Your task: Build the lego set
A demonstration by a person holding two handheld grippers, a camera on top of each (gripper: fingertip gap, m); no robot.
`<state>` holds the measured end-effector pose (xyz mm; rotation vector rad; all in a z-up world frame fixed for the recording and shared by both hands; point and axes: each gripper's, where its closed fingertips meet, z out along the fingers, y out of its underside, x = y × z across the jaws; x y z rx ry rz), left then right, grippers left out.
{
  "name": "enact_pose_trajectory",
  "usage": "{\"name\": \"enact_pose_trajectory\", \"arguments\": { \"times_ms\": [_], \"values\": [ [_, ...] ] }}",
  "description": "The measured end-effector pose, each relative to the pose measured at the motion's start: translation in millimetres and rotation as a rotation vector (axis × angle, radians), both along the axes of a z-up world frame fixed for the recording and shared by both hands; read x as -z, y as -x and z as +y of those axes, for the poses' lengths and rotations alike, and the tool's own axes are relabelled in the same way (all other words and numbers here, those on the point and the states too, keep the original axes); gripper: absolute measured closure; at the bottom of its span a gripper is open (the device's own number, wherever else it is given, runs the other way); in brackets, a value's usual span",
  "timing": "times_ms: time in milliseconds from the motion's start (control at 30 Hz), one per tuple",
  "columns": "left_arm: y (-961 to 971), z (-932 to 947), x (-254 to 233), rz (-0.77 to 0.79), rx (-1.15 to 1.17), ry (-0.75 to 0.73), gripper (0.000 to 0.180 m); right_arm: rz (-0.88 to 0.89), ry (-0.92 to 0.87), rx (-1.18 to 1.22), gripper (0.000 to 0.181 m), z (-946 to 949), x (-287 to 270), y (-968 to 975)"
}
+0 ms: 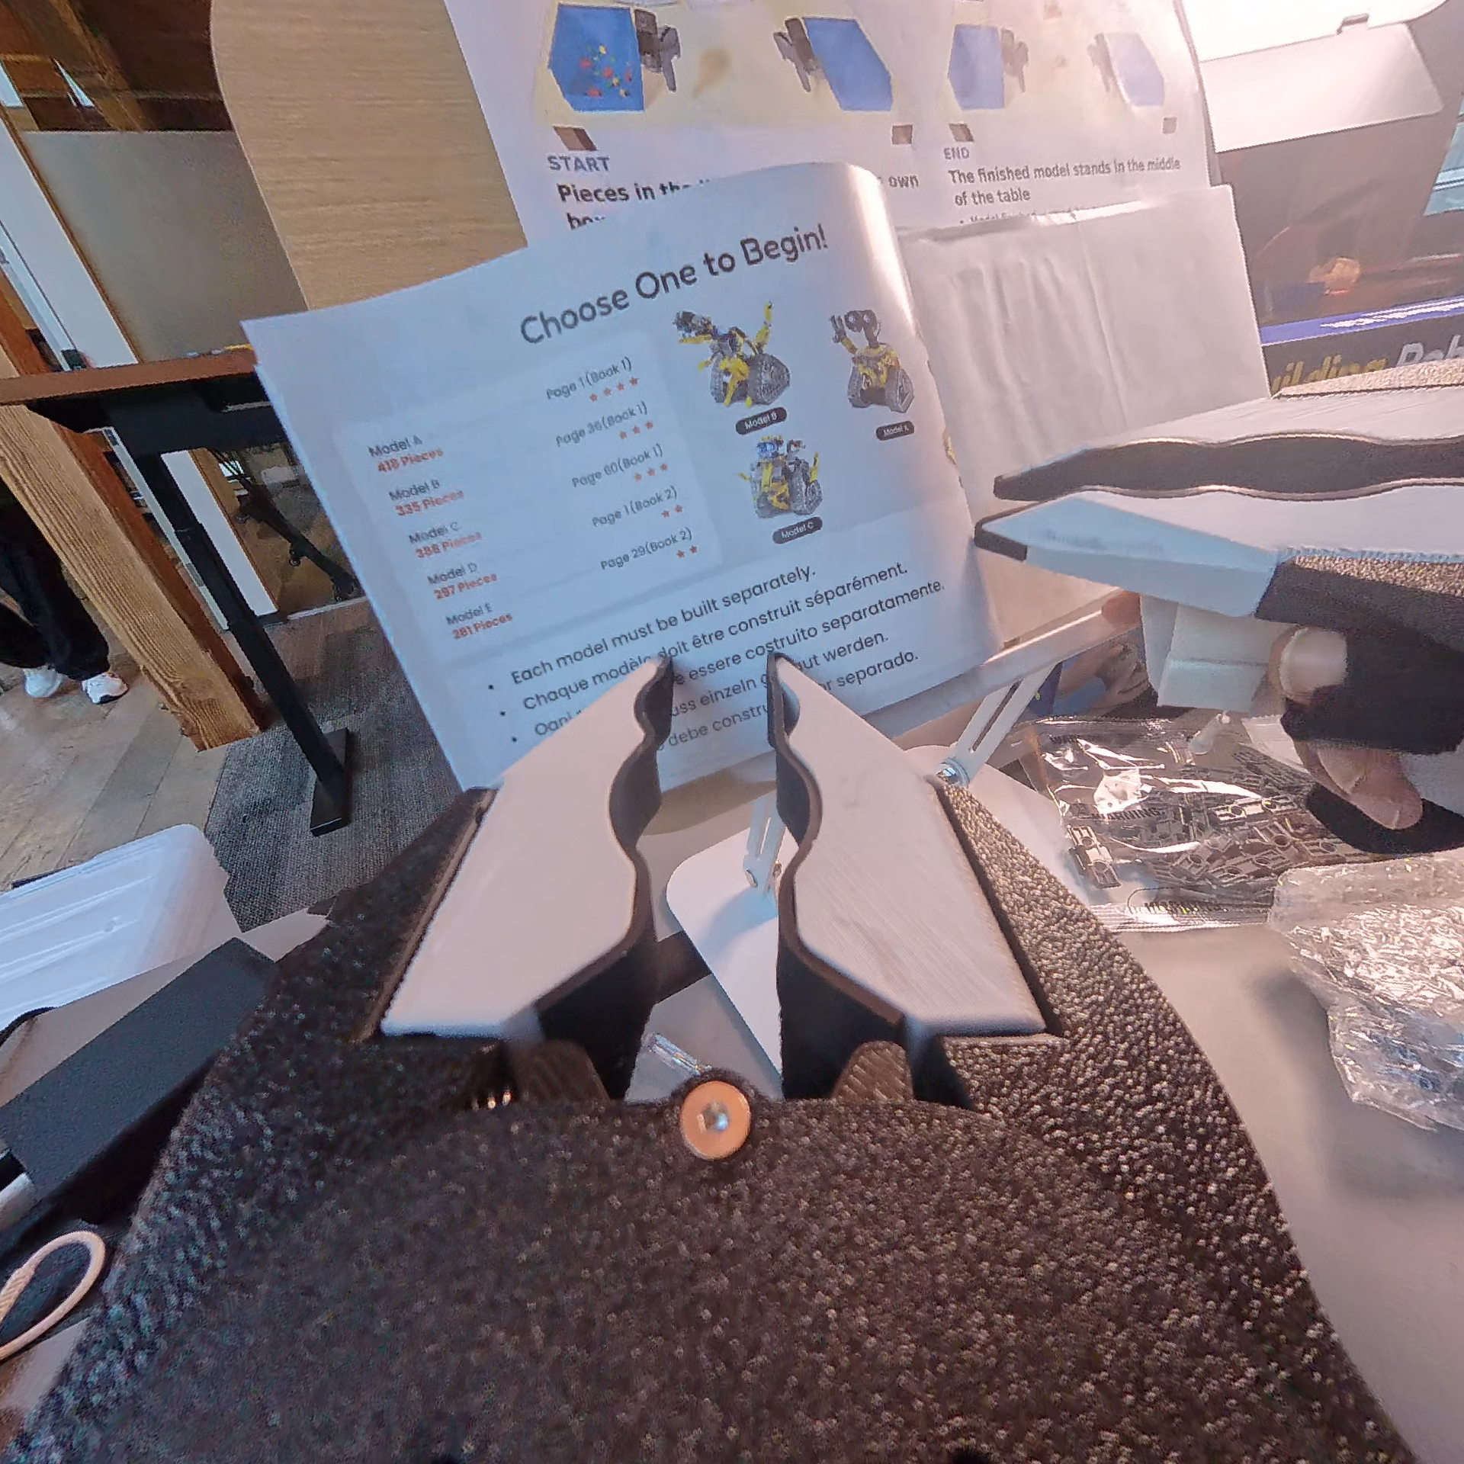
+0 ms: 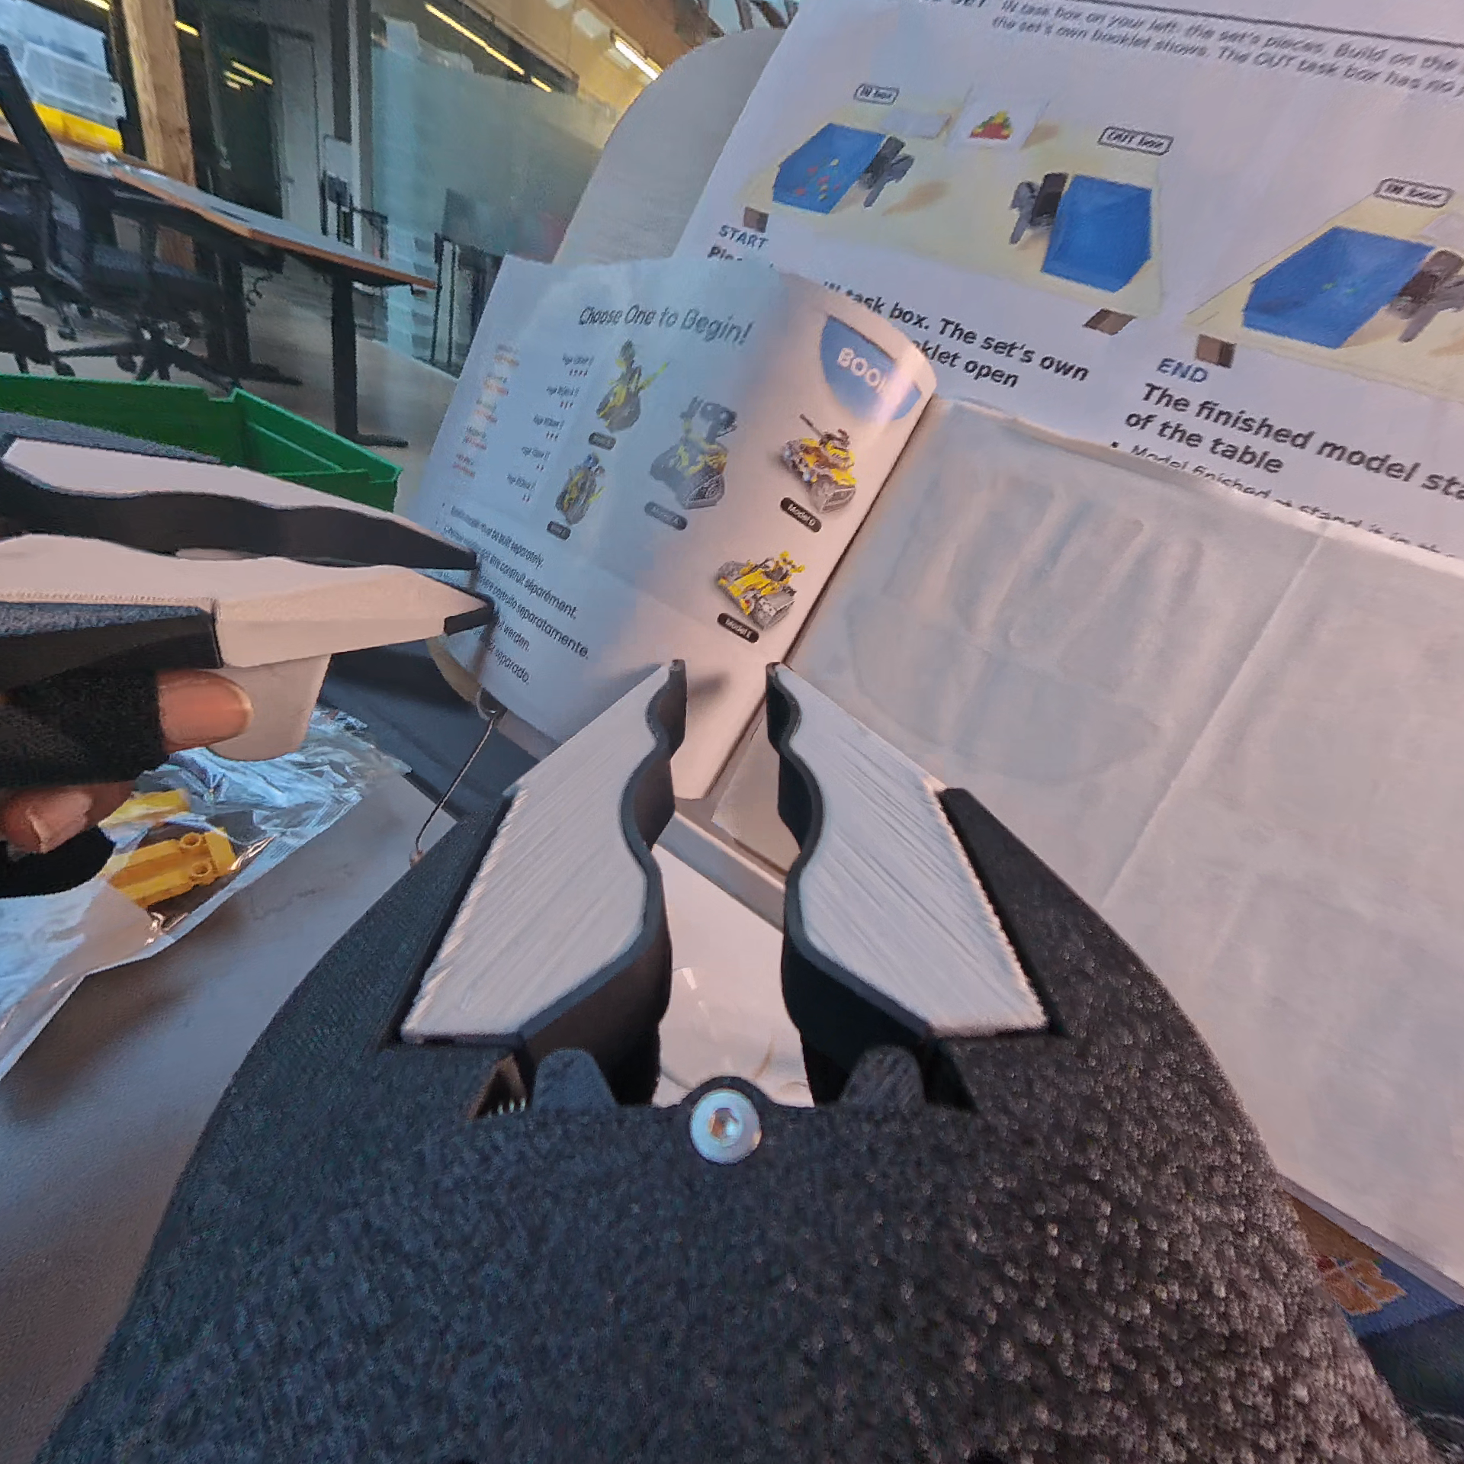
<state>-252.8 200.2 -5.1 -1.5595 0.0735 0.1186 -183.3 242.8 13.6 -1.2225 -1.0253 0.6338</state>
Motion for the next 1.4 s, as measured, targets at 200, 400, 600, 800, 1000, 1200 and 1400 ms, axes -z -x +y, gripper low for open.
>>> {"name": "enact_pose_trajectory", "arguments": {
  "times_ms": [200,400,600,800,1000,1200,1400],
  "values": [
    [2.8,-1.1,0.5,-0.009,-0.004,0.001,0.157,0.009,0.01,0.015,0.163,5.9,-2.5,7.7],
    [2.3,-1.5,-0.6,-0.014,0.002,-0.003,0.157,-0.086,-0.051,0.068,0.164,9.0,1.8,15.8],
    [2.3,-0.6,0.1,-0.018,0.006,-0.003,0.157,-0.185,-0.104,0.1,0.164,11.9,5.2,18.2],
    [0.2,1.3,0.1,-0.014,0.011,-0.008,0.157,-0.265,-0.168,0.099,0.165,11.2,7.5,17.3],
    [-2.2,3.4,2.2,-0.008,0.015,-0.002,0.157,-0.271,-0.176,0.075,0.165,7.9,8.5,14.3],
    [-2.8,3.8,2.6,-0.004,0.015,0.0,0.157,-0.234,-0.171,0.049,0.163,3.8,4.1,8.9],
    [-1.5,3.9,4.2,-0.006,0.013,0.004,0.158,-0.167,-0.144,0.012,0.162,-1.5,-2.8,6.2]
  ]
}}
